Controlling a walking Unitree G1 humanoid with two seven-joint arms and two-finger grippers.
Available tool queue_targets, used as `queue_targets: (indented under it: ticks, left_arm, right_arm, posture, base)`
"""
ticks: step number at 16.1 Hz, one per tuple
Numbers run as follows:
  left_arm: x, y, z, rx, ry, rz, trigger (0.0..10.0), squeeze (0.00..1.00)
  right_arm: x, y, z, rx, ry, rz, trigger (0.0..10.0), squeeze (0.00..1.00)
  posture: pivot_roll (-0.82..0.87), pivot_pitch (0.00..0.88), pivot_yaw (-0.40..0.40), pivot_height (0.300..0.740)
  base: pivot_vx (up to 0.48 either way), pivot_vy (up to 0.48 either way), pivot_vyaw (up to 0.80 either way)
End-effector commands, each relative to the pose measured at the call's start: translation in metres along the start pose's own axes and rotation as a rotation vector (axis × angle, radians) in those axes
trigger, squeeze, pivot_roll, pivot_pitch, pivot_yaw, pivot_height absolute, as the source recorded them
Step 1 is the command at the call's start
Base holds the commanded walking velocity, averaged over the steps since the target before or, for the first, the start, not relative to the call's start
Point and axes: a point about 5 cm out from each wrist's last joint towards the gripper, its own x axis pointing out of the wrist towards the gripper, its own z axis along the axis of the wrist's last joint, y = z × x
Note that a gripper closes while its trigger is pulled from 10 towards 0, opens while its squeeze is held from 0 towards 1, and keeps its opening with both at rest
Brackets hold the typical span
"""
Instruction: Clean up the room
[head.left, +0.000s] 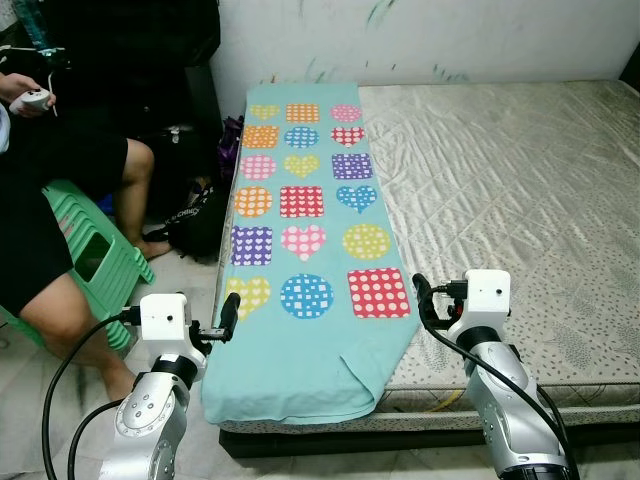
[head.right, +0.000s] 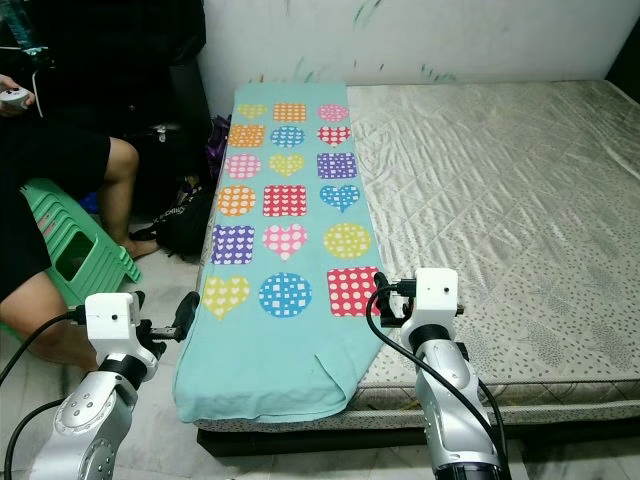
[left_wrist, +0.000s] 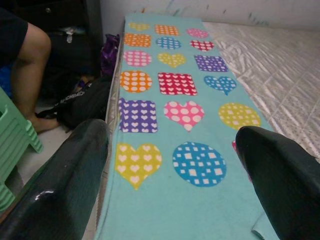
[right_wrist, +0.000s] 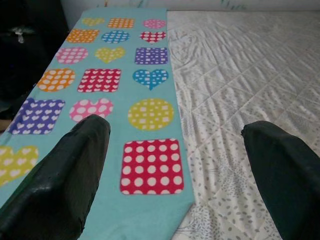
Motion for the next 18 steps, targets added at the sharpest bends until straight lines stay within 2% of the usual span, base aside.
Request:
queue_targets:
  ticks: [1, 5, 18]
  left_arm:
    - [0.0, 0.0014, 0.0007, 0.01, -0.001, 0.005, 10.0, 0.0]
    - [0.0, 0.0012, 0.0007, 0.006, 0.0, 0.007, 10.0, 0.0]
    - [0.0021, 0.0016, 0.0023, 0.013, -0.007, 0.027, 10.0, 0.0]
  right_arm:
    - [-0.0008, 0.0022, 0.0024, 0.003, -0.004, 0.003, 10.0, 0.0]
    - [-0.0033, 0.0045, 0.001, 0.001, 0.003, 0.014, 10.0, 0.0]
    - [-0.002, 0.0069, -0.0003, -0.008, 0.006, 0.034, 10.0, 0.0]
  posture:
    - [-0.13, 0.079, 0.034, 0.74]
    - [-0.13, 0.092, 0.033, 0.728]
    - [-0.13, 0.097, 0.034, 0.601]
  base:
    - [0.0, 0.0, 0.0]
    - [0.0, 0.0, 0.0]
    - [0.0, 0.0, 0.0]
